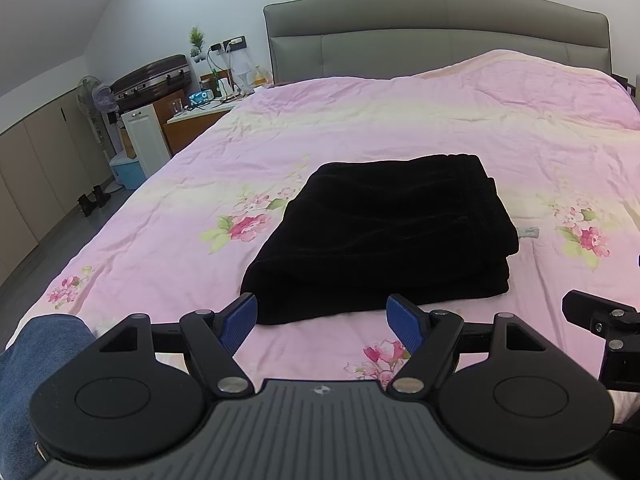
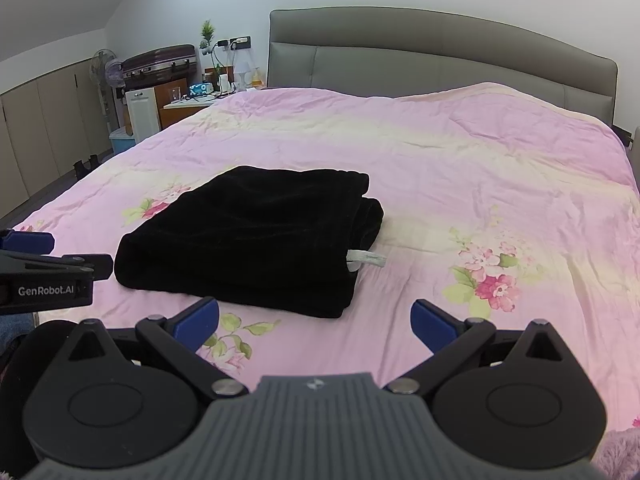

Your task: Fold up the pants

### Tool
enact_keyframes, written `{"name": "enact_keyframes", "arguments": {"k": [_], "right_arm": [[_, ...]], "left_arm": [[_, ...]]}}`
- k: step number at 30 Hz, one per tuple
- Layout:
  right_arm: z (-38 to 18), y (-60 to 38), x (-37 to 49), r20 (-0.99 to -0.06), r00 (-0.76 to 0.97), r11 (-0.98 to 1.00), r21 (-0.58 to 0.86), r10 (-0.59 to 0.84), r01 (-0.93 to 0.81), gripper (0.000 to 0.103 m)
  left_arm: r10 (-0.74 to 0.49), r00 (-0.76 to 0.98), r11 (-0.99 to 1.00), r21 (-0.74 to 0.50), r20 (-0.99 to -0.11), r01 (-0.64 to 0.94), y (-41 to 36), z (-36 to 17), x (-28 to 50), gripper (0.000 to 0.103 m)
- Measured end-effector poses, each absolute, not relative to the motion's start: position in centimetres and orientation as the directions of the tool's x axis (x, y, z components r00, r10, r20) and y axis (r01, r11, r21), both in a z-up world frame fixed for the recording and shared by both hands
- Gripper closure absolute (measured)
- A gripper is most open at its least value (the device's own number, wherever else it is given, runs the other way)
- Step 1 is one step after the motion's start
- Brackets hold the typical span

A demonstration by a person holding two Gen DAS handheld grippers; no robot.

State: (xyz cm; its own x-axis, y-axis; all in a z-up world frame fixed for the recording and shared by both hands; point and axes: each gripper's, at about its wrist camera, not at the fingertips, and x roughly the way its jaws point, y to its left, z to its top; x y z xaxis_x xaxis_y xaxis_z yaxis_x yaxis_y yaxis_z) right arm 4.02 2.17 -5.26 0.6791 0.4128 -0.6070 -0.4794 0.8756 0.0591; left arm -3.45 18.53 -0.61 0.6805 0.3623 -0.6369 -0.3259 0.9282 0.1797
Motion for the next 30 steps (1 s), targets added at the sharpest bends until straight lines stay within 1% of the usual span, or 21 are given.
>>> {"name": "enact_keyframes", "arguments": {"k": [30], "right_arm": [[-5.29, 2.06, 3.86, -0.604, 0.681, 0.875, 0.060, 0.415, -0.481, 0.005]], "left_arm": [[0.360, 0.682, 0.929, 0.181, -0.637, -0.322, 18.27, -0.48, -3.50, 0.016]]}}
